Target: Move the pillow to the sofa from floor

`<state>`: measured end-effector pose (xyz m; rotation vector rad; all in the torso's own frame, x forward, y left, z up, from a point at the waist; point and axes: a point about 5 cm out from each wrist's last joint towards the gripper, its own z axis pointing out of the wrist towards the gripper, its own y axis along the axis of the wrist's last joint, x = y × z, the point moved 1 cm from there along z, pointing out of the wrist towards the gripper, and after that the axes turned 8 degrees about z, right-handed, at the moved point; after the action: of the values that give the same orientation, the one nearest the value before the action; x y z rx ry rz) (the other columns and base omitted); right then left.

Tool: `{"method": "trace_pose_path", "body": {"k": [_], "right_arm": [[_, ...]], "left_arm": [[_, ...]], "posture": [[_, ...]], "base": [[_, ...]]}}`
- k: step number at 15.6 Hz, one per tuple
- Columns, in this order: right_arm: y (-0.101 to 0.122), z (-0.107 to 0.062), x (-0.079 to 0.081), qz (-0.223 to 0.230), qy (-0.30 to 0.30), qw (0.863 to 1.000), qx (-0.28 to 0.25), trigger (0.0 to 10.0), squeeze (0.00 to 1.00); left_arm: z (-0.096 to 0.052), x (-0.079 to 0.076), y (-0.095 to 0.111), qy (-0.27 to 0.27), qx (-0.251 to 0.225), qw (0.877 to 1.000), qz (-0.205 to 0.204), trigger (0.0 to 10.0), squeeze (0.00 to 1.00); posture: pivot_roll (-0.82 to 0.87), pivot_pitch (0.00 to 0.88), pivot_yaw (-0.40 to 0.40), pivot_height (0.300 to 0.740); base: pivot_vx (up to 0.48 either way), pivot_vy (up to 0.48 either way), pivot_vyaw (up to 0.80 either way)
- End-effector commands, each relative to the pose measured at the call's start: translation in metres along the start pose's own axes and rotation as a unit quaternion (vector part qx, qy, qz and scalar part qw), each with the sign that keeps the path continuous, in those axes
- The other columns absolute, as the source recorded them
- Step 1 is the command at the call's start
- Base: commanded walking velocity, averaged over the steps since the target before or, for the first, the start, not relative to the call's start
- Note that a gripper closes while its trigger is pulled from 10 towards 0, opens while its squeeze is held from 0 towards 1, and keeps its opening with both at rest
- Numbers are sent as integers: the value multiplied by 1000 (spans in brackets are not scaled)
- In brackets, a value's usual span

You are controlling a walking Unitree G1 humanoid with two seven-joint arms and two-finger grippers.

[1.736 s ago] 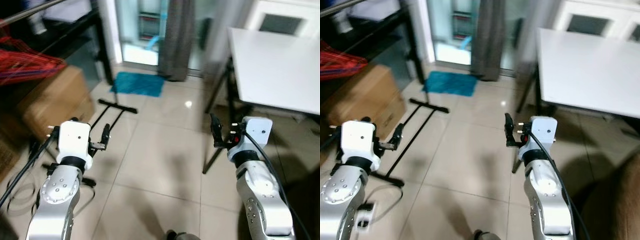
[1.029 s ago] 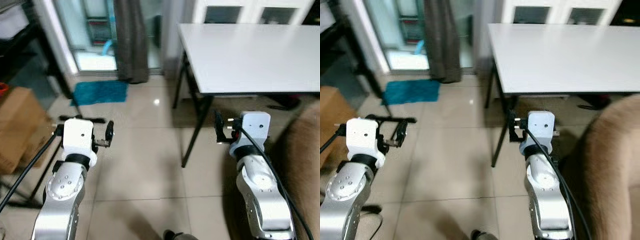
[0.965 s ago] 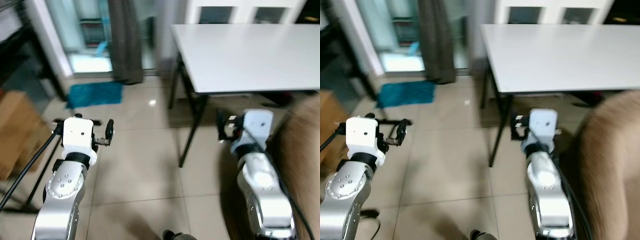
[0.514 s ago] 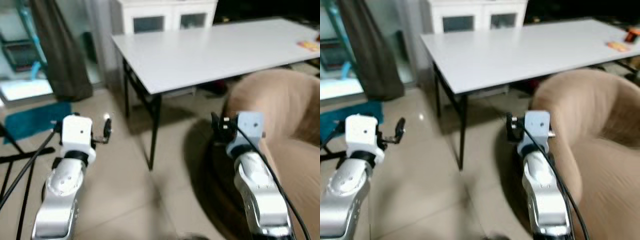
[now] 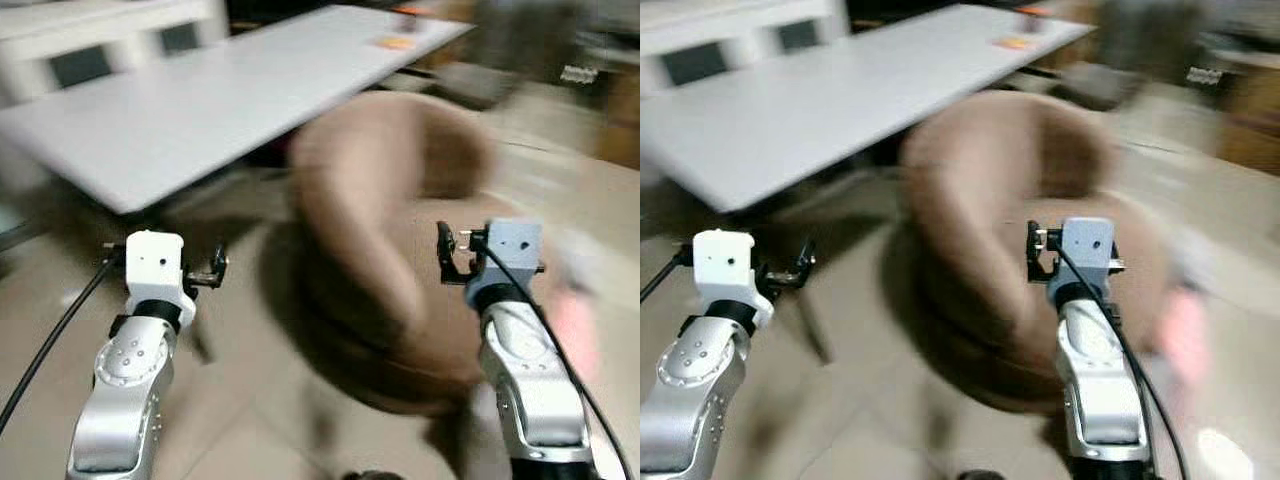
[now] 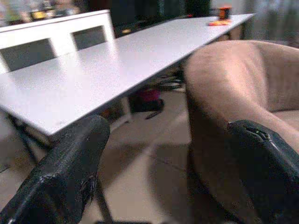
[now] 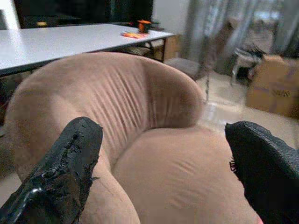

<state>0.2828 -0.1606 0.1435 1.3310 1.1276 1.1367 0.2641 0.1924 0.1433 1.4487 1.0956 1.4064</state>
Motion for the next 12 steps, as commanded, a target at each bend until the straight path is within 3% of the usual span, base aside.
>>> {"method": "trace_pose_path", "body": {"k": [1, 12], "right_arm": [[-2, 1, 1, 0, -1, 1000, 8, 10000, 0], [-6, -2, 2, -6, 7, 1000, 16, 10000, 0]], "left_arm": [[-1, 1, 2, 1, -9, 1000, 17, 10000, 0], [-10, 0, -1, -20, -23, 999, 33, 10000, 0]], "posture": [[-80, 0, 33, 740], [-66, 0, 14, 740]], "base": [[0, 0, -800], [0, 0, -800]]}}
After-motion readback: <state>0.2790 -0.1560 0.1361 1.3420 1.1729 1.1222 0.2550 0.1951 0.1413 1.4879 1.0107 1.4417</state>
